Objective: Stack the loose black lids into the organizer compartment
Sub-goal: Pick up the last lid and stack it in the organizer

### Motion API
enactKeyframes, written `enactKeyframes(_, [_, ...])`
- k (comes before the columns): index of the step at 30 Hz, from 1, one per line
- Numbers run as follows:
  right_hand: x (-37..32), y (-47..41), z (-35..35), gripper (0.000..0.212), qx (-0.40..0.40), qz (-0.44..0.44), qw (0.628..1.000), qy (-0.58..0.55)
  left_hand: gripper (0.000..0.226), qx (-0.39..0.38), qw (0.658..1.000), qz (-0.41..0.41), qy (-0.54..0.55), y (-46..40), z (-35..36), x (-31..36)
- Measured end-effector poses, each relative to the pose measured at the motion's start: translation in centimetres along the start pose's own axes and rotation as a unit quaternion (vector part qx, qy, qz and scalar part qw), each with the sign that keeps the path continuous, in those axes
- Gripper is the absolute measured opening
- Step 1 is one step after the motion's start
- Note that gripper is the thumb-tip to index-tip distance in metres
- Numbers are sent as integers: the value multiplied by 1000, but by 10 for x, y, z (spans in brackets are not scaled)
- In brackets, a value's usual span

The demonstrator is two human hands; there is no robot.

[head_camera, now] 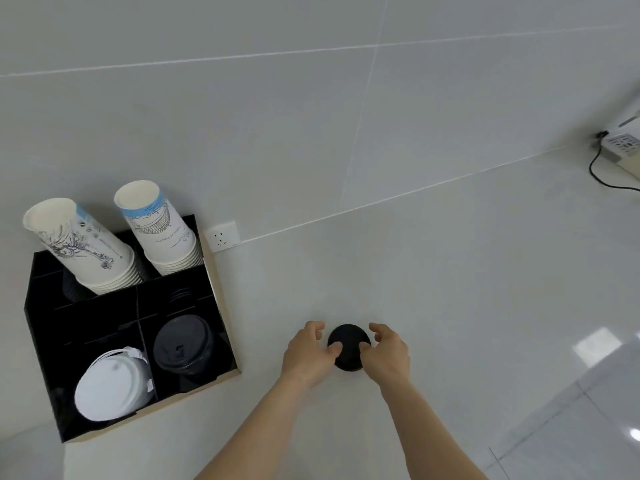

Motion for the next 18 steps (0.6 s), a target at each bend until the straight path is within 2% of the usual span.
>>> enactKeyframes(3, [6,0,2,52,-9,1,1000,-4,68,-33,999,-22,5,-1,19,-5])
enactKeyframes(11, [10,1,10,46,-28,15,999,-36,69,-50,997,-44,49,-3,24,-11])
enactKeyframes(18, [-26,2,11,32,-3,-16,999,-50,58,4,993,-24,116,8,-17,-12])
Point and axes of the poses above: each hand's wrist, its own y-axis away from the middle knuckle, its own z-axis out of the palm, x = y × z, the point moved 7 cm from there along -y, towards the middle knuckle, and after that the axes turned 15 degrees about -z, right-handed, at the moved point
